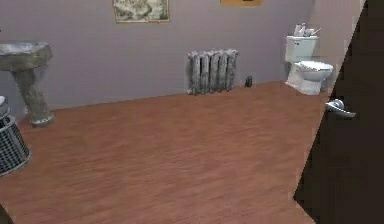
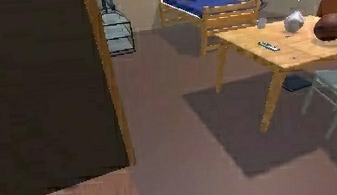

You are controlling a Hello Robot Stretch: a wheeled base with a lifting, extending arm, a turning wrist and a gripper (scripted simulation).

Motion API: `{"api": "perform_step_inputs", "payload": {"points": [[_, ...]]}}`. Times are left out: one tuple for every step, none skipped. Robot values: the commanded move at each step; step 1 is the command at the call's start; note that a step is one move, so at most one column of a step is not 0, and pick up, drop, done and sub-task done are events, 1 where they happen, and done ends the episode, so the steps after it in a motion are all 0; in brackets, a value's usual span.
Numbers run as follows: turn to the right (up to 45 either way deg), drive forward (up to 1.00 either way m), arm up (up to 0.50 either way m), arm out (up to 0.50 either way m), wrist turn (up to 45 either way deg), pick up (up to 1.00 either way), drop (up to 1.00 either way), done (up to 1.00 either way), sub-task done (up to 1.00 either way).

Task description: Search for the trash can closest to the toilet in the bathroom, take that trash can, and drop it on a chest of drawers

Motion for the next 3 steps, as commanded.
{"api": "perform_step_inputs", "payload": {"points": [[0.0, 0.35, 0.0, 0.0, 0.0, 0.0, 0.0, 0.0, 0.0], [-33.0, 0.0, 0.0, 0.0, 0.0, 0.0, 0.0, 0.0, 0.0], [0.0, 1.0, 0.0, 0.0, 0.0, 0.0, 0.0, 0.0, 0.0]]}}
